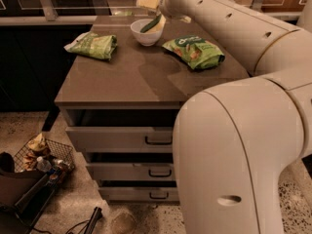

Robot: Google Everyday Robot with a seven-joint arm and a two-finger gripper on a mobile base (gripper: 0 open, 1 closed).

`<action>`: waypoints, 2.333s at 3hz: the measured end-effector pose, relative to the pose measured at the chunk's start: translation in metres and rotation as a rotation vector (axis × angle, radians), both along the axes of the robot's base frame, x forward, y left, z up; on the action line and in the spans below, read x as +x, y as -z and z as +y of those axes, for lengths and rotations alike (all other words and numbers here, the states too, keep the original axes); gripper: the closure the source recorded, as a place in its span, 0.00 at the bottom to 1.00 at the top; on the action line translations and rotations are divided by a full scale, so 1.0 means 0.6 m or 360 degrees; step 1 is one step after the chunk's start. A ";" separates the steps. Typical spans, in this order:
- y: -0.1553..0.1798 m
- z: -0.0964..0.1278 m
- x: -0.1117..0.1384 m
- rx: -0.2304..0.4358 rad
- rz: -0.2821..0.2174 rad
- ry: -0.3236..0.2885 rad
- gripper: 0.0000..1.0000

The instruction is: Pick sponge from white bowl and place on counter

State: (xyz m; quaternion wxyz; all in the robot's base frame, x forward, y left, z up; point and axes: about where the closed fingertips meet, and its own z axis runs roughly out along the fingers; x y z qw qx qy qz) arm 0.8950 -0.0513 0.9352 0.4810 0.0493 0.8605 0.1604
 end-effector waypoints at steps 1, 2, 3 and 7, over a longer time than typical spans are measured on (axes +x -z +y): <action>0.004 0.020 0.011 0.0121 -0.0022 -0.0026 0.00; 0.015 0.021 0.026 0.0176 -0.0036 -0.0001 0.00; 0.028 0.013 0.039 0.0213 -0.0048 0.0033 0.00; 0.064 0.032 0.062 0.0279 -0.0031 0.0037 0.18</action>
Offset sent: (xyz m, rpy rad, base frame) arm 0.0257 0.0087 -0.0137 0.1576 -0.0400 -0.0262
